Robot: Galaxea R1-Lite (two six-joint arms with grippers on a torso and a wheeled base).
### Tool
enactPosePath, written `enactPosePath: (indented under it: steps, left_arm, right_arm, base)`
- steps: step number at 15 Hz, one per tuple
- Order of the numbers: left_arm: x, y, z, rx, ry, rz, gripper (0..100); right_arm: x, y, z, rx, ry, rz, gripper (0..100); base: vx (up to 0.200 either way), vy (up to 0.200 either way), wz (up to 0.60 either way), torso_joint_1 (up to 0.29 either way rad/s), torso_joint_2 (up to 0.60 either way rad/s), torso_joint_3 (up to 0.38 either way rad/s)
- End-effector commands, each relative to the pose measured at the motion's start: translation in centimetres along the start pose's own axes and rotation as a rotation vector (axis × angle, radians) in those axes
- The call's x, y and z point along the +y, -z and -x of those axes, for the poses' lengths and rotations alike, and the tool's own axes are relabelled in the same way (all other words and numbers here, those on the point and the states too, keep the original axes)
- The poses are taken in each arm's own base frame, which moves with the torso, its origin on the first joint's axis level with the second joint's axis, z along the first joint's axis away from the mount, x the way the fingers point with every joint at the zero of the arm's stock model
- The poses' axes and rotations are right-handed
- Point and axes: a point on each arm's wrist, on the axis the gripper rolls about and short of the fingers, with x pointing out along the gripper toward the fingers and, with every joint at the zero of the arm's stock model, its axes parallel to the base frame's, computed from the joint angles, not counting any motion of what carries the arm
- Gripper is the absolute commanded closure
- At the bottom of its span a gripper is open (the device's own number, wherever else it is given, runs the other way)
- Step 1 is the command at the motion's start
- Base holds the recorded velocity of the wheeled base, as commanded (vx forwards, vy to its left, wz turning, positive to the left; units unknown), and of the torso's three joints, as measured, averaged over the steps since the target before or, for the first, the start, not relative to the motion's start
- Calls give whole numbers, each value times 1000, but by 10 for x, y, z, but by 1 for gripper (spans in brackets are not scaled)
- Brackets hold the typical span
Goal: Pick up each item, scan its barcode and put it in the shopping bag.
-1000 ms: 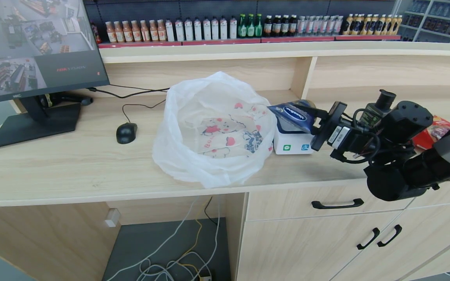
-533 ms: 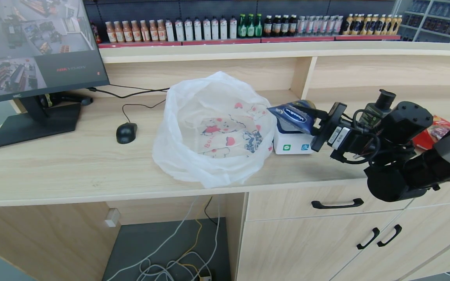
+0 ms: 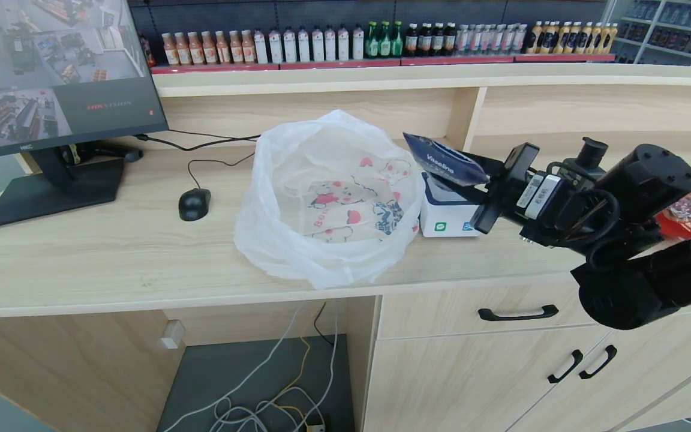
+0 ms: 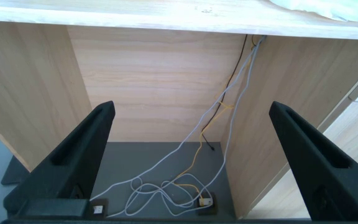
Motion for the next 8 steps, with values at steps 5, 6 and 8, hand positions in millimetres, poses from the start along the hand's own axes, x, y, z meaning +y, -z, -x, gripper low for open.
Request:
enactPosePath:
  steps: [5,6,8]
  left_arm:
    - [0,0,0,0,-2,0,0]
    - [0,0,0,0,0,0,0]
    - [0,0,0,0,0,0,0]
  right_arm:
    - [-11,-88,-15,-48,186,-377,100]
    - [-8,-93,-13,-35,205,-452,100]
    - [1,-93,-6,-5,199,-570,100]
  base:
    - [0,0,0,0,0,0]
    - [0,0,0,0,0,0]
    - [0,0,0,0,0,0]
